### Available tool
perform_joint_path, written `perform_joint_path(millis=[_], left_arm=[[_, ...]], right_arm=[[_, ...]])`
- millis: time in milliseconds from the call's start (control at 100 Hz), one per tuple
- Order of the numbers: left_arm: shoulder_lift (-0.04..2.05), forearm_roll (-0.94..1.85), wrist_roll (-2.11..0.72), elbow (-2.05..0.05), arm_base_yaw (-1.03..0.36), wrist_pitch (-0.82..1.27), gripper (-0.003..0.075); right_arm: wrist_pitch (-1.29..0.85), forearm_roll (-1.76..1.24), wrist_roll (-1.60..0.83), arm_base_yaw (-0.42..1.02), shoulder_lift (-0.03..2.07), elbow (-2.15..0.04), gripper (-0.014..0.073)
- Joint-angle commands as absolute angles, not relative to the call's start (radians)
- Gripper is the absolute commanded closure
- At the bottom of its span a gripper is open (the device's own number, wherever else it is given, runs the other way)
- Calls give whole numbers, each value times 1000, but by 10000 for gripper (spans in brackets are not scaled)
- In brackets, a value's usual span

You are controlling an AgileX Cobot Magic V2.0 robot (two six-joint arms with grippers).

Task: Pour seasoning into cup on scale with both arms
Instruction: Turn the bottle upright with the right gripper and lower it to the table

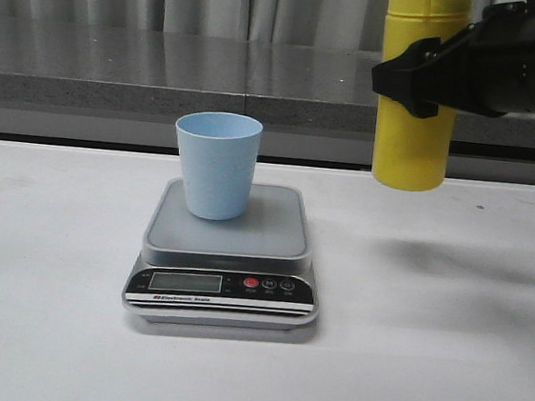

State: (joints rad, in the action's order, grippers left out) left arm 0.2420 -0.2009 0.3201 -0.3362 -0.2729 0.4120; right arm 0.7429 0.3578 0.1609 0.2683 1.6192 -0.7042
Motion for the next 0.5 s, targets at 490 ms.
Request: perform_joint_path(millis=[490], left_arm=[[250,-198,329,-365,-271,333,740]], right_arm=[[1051,343,164,259,1757,-688,381]])
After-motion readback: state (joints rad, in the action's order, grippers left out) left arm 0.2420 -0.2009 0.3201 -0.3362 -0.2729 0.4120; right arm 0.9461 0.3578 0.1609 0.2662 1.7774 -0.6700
